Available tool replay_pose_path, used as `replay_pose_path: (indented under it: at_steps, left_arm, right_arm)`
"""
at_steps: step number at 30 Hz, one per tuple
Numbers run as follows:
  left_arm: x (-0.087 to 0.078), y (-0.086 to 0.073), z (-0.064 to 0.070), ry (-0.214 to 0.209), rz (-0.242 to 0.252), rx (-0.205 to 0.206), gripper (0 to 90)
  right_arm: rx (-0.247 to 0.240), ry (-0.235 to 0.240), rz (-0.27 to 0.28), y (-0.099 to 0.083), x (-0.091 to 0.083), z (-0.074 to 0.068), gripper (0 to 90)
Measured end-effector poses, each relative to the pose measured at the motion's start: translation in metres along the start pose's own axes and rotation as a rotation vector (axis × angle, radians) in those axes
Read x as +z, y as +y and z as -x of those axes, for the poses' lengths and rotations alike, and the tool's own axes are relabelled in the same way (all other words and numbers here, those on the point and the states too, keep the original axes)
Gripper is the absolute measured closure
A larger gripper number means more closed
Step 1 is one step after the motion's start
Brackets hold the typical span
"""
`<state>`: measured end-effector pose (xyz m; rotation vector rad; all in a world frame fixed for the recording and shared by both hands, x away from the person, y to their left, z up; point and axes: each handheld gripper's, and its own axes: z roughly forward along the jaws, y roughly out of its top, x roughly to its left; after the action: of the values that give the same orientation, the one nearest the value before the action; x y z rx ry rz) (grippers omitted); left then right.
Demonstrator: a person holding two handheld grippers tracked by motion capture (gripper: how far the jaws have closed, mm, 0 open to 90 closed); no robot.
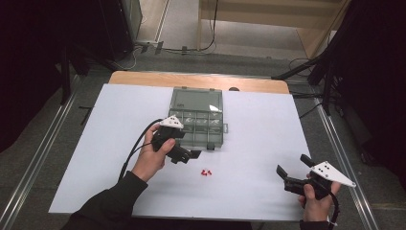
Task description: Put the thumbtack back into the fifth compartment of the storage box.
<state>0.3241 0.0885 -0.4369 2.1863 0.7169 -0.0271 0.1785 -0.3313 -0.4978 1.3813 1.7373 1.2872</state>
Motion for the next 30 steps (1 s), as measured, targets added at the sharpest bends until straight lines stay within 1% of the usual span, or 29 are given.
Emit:
replay_pose_path:
  at_steps: [2, 5, 6, 7, 8, 9, 12, 14, 15, 17, 20, 22, 24, 25, 26, 29, 30]
  left_arm:
    - [0.002, -0.002, 0.003, 0.003, -0.018, -0.001, 0.4]
    - [0.005, -0.006, 0.006, -0.018, -0.037, 0.004, 0.5]
    - [0.005, -0.007, 0.007, -0.013, -0.038, 0.006, 0.5]
    - [0.006, -0.008, 0.009, 0.006, -0.049, 0.005, 1.6]
    - [0.007, -0.008, 0.010, 0.018, -0.051, 0.001, 7.7]
    - [0.007, -0.009, 0.011, 0.025, -0.056, 0.000, 11.9]
    - [0.009, -0.011, 0.015, 0.033, -0.070, -0.009, 13.5]
    - [0.010, -0.013, 0.016, 0.031, -0.076, -0.014, 16.4]
    - [0.010, -0.014, 0.017, 0.032, -0.079, -0.016, 18.7]
    - [0.012, -0.016, 0.020, 0.037, -0.084, -0.006, 23.4]
    - [0.013, -0.018, 0.022, 0.052, -0.091, 0.003, 30.7]
    - [0.015, -0.020, 0.023, 0.053, -0.093, 0.000, 36.7]
    - [0.018, -0.022, 0.023, 0.040, -0.098, -0.002, 37.4]
    - [0.020, -0.022, 0.023, 0.035, -0.104, 0.002, 40.3]
    - [0.022, -0.023, 0.023, 0.038, -0.110, 0.004, 41.0]
    - [0.026, -0.024, 0.025, 0.032, -0.126, 0.001, 41.1]
    - [0.027, -0.024, 0.025, 0.037, -0.129, 0.003, 41.2]
  right_arm:
    - [0.009, 0.003, -0.001, -0.001, 0.000, 0.001, 0.0]
    - [0.011, 0.005, 0.003, -0.002, 0.002, 0.002, 0.0]
    - [0.012, 0.007, 0.004, -0.002, 0.002, 0.002, 0.0]
    - [0.014, 0.008, 0.005, -0.002, 0.002, 0.002, 0.0]
    - [0.018, 0.012, 0.006, -0.002, 0.002, 0.002, 0.0]
    - [0.012, 0.016, 0.012, -0.002, 0.003, 0.002, 0.0]
    - [0.009, 0.021, 0.002, -0.002, 0.004, -0.001, 0.0]
    - [0.006, 0.025, -0.003, -0.003, 0.004, -0.001, 0.0]
    - [0.003, 0.022, 0.000, -0.003, 0.004, 0.000, 0.0]
    - [0.013, 0.023, 0.006, -0.002, 0.003, 0.000, 0.0]
    - [0.008, 0.018, 0.005, -0.002, 0.003, -0.001, 0.0]
    - [0.004, 0.022, 0.001, -0.003, 0.004, -0.002, 0.0]
    - [0.001, 0.020, -0.001, -0.003, 0.004, -0.003, 0.0]
    - [-0.003, 0.018, 0.001, -0.003, 0.004, -0.002, 0.0]
    - [0.004, 0.021, 0.000, -0.003, 0.003, -0.002, 0.0]
    - [0.001, 0.022, 0.008, -0.003, 0.003, -0.002, 0.0]
    - [-0.002, 0.026, 0.010, -0.003, 0.004, -0.002, 0.0]
